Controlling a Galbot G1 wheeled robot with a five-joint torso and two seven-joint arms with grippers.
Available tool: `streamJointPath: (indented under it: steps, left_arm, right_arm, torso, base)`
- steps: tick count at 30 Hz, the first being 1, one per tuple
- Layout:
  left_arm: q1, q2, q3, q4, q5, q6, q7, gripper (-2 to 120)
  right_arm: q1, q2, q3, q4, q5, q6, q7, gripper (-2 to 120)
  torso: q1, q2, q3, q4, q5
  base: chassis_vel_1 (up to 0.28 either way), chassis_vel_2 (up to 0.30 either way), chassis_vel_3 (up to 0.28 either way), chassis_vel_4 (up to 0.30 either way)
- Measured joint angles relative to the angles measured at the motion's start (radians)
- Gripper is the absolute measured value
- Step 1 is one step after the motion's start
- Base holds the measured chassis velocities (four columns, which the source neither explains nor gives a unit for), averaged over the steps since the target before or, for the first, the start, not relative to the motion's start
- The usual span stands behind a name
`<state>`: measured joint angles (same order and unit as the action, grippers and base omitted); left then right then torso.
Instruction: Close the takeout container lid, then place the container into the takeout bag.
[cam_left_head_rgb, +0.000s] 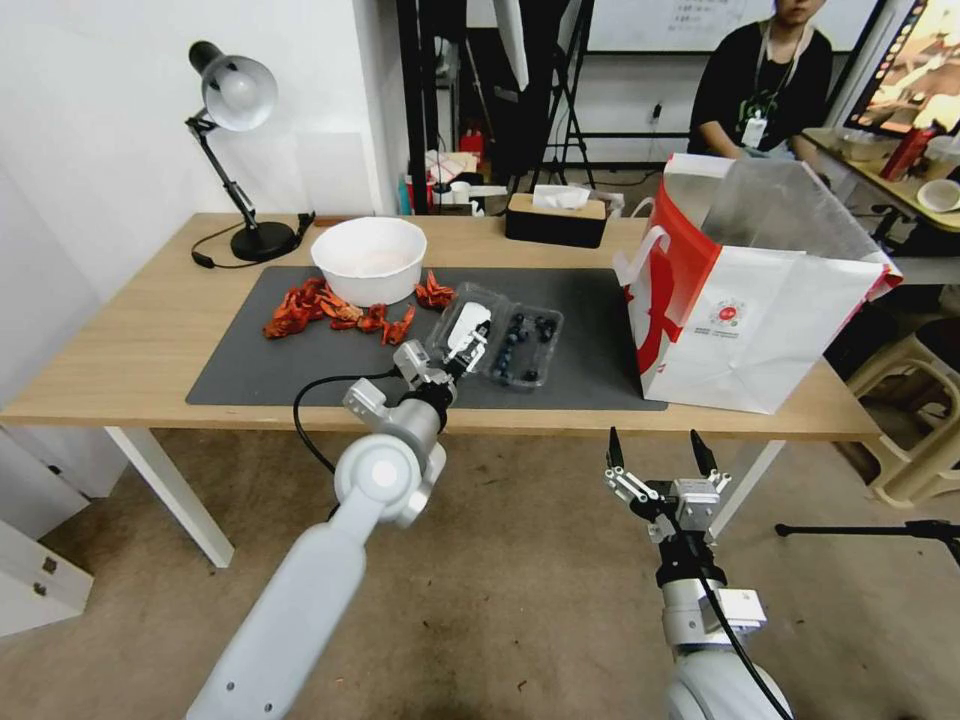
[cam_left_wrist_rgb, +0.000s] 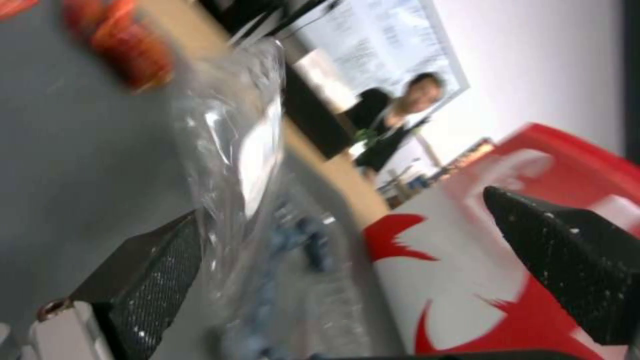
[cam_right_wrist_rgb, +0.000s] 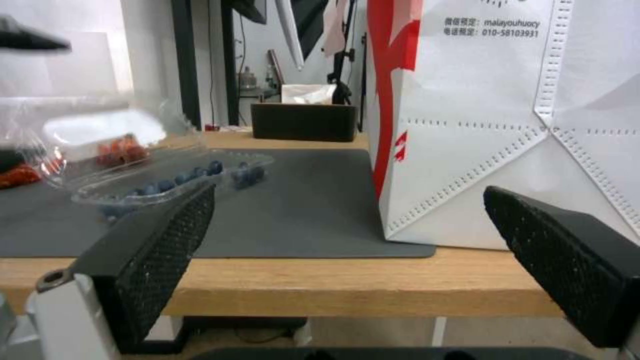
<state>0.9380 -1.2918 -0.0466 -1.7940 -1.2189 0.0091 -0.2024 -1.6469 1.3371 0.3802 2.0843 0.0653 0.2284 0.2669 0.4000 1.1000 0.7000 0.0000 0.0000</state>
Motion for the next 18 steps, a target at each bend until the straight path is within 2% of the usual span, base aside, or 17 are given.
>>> streamJointPath:
  steps: [2, 3, 6, 11, 15, 18]
  left_arm:
    - [0.003, 0.006, 0.012, 0.004, 0.081, -0.029, 0.080, 100]
    - [0.003, 0.006, 0.012, 0.004, 0.081, -0.029, 0.080, 100]
    - [0.005, 0.014, 0.030, 0.007, 0.172, -0.063, 0.145, 100]
    - [0.004, 0.021, 0.052, 0.002, 0.194, -0.079, 0.169, 100]
    - [-0.006, 0.022, 0.061, -0.010, 0.119, -0.066, 0.159, 100]
    - [-0.022, 0.022, 0.063, -0.033, -0.015, -0.025, 0.114, 100]
  right_arm:
    - [-0.003, 0.001, 0.000, 0.000, -0.002, 0.003, -0.001, 100]
    - [-0.003, 0.001, 0.000, 0.000, -0.002, 0.003, -0.001, 100]
    - [-0.008, 0.003, 0.000, 0.000, -0.005, 0.006, -0.003, 100]
    - [-0.012, 0.005, 0.002, 0.000, -0.008, 0.008, -0.003, 100]
    - [-0.013, 0.006, 0.004, 0.000, -0.009, 0.008, -0.003, 100]
    - [-0.017, 0.008, 0.006, 0.001, -0.011, 0.009, -0.003, 100]
  torso:
    - [0.000, 0.000, 0.000, -0.0001, -0.0001]
    - [0.000, 0.000, 0.000, -0.0001, -0.0001]
    - [0.000, 0.000, 0.000, 0.0000, -0.0001]
    - [0.000, 0.000, 0.000, 0.0000, 0.0000]
    - [0.000, 0.000, 0.000, 0.0000, 0.0000]
    - [0.000, 0.000, 0.000, 0.0000, -0.0001]
  base:
    - [0.000, 0.000, 0.000, 0.000]
    - [0.000, 0.000, 0.000, 0.000]
    - [0.000, 0.000, 0.000, 0.000]
    - [0.000, 0.000, 0.000, 0.000]
    - [0.000, 0.000, 0.000, 0.000]
    - [0.000, 0.000, 0.000, 0.000]
